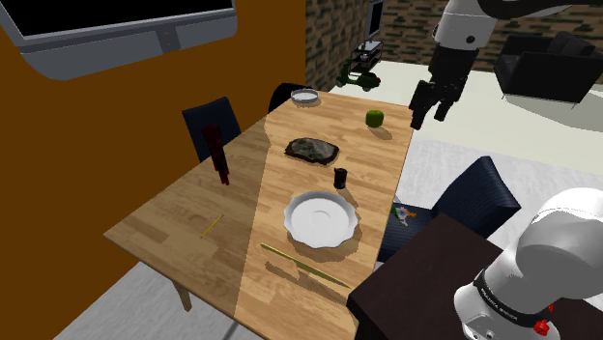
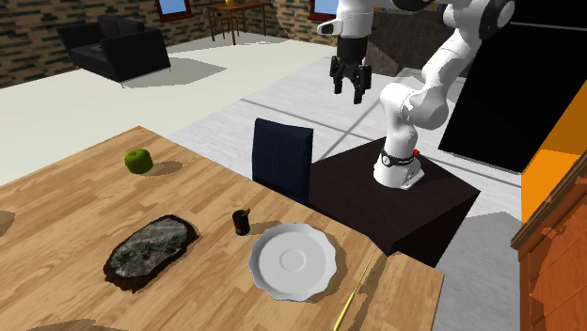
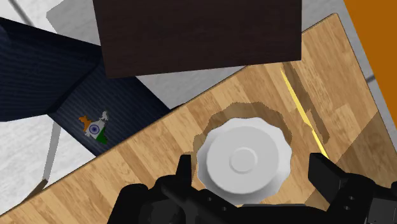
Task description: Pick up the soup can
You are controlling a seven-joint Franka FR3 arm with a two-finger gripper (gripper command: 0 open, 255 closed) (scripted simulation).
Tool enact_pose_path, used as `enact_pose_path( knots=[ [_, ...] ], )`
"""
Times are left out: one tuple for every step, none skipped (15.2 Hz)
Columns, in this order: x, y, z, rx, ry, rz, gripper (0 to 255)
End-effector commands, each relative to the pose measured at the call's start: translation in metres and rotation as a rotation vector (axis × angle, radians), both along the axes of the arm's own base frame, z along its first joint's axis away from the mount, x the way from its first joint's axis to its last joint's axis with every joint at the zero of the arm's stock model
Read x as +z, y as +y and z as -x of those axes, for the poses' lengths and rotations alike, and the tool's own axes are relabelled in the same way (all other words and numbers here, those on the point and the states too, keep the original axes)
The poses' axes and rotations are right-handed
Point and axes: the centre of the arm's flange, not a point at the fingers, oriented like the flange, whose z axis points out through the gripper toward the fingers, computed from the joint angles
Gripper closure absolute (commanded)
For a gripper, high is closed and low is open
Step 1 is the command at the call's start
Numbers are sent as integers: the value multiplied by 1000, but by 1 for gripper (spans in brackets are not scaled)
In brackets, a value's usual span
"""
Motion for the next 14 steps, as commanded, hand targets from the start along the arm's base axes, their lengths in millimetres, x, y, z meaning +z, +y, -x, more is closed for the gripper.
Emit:
enact_pose_path(
  knots=[
    [0, 0, 0, 0, 0, 0, 0],
    [-9, -2, -10, -3, 3, 0, 0],
    [-18, -4, -20, -5, 7, 0, 0],
    [-27, -7, -30, -8, 10, 0, 0],
    [-36, -9, -39, -10, 14, 0, 0],
    [-45, -11, -49, -13, 17, 0, 0],
    [-55, -13, -59, -15, 20, 0, 0],
    [-64, -16, -68, -18, 24, 0, 0],
    [-73, -18, -78, -20, 27, 0, 0],
    [-82, -20, -88, -23, 31, -1, 0],
    [-92, -23, -97, -25, 34, -1, 0],
    [-101, -25, -107, -28, 37, -1, 0],
    [-111, -27, -116, -31, 41, -1, 0],
    [-120, -30, -126, -33, 44, -1, 0]
  ],
)
